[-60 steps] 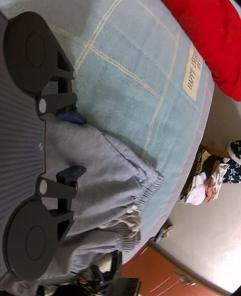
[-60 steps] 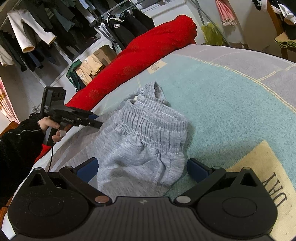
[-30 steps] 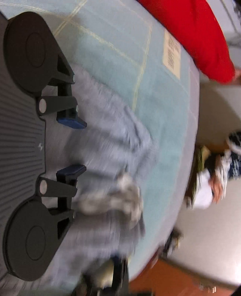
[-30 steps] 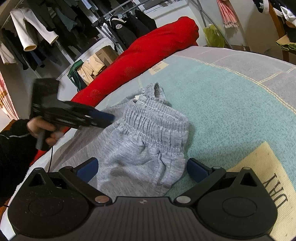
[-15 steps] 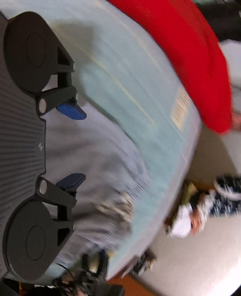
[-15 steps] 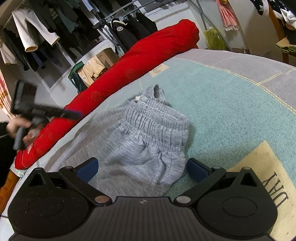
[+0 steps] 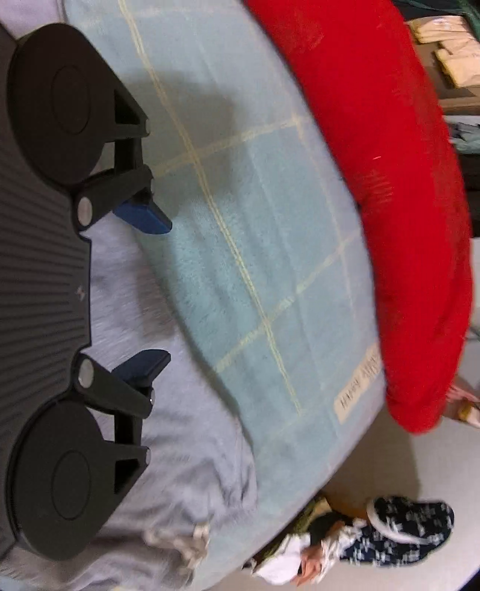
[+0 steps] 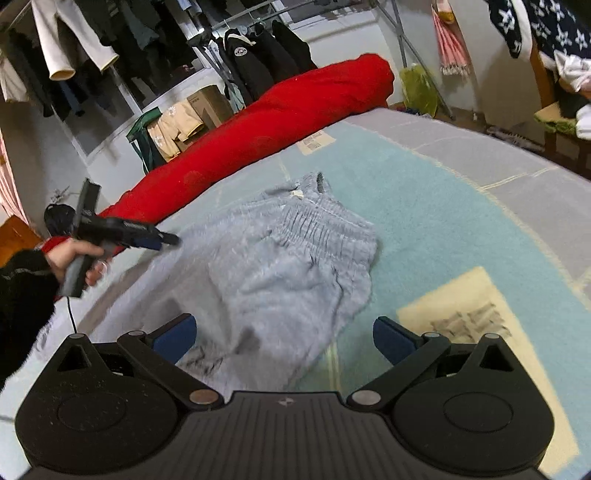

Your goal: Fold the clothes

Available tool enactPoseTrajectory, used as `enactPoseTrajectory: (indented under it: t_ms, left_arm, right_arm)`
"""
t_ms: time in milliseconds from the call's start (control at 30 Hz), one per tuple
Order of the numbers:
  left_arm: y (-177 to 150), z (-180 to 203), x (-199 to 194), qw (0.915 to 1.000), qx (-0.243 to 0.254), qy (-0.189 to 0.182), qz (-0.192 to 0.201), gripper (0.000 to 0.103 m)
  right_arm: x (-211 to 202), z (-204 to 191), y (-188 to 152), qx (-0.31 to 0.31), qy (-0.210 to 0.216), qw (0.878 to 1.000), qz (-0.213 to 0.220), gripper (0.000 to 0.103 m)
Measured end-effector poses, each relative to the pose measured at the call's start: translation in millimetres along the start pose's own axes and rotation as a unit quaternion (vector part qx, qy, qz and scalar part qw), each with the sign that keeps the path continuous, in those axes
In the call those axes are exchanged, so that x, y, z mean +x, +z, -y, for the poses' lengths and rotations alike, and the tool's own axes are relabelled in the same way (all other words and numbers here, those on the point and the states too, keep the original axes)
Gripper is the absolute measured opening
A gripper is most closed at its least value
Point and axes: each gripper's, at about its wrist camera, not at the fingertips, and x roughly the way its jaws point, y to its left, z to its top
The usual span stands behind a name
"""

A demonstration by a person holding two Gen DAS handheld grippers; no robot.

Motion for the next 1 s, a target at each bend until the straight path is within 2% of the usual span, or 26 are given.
enactPoseTrajectory:
  t_ms: [33,100,233,333,400,467,500,567,667,700,800,900,933,1000]
  left_arm:
    - [-8.2,-2.6,-10.8,0.9999,0.007,-0.002,0.007,0.074]
    - [-24.6,-8.0,-32.2,0.9995,0.022,-0.006,0.020,0.076]
    - [-76.6,-23.2,-55.8,0.9954,0.041,0.079,0.035,0.075]
    - [-121.8,-34.1,-58.2,0.9936,0.028,0.104,0.032,0.075]
    - [-150.8,-43.9,-60.3,0.9937,0.009,0.108,0.027,0.076]
    - [-175.2,-55.7,-77.9,0.9947,-0.032,0.087,0.045,0.078]
    - [-181.5,-58.9,-85.4,0.9959,-0.037,0.073,0.040,0.078]
    - [-182.7,-66.2,-101.3,0.9977,-0.031,0.052,0.031,0.079]
    - [-172.1,-85.2,-116.2,0.9950,-0.044,0.069,0.058,0.079]
    - [-168.6,-93.1,-116.3,0.9930,-0.053,0.080,0.069,0.079]
    - [-166.9,-125.4,-101.4,0.9868,-0.114,0.093,0.067,0.079]
    - [-178.9,-147.7,-93.5,0.9850,-0.140,0.091,0.044,0.079]
    - [-176.4,-152.3,-98.3,0.9850,-0.143,0.083,0.048,0.079]
    - [-166.5,-160.6,-106.9,0.9800,-0.165,0.095,0.058,0.078]
  right_arm:
    - [-5.3,0.0,-1.3,0.000,-0.003,1.000,0.001,0.103]
    - [-15.8,-0.1,-4.0,-0.001,-0.010,1.000,0.004,0.103]
    - [-19.7,-5.1,-4.3,-0.004,-0.014,1.000,0.000,0.103]
    - [-17.2,-18.0,-1.8,-0.020,-0.004,1.000,-0.008,0.103]
    - [-16.1,-28.7,-1.2,-0.034,0.006,0.999,-0.014,0.103]
    - [-15.5,-40.7,0.0,-0.048,0.011,0.999,-0.020,0.103]
    - [-15.8,-46.4,0.5,-0.055,0.010,0.998,-0.023,0.103]
    - [-16.6,-57.5,1.2,-0.068,0.008,0.997,-0.026,0.103]
    - [-22.6,-72.3,2.2,-0.080,0.008,0.996,-0.024,0.103]
    - [-24.9,-76.4,2.2,-0.081,0.010,0.996,-0.021,0.103]
    - [-31.0,-93.3,0.1,-0.089,0.013,0.996,-0.017,0.103]
    - [-38.4,-106.5,-5.4,-0.103,0.007,0.994,-0.023,0.103]
    - [-41.5,-110.0,-7.3,-0.108,0.002,0.994,-0.026,0.103]
    - [-47.8,-114.8,-10.0,-0.114,-0.008,0.993,-0.029,0.103]
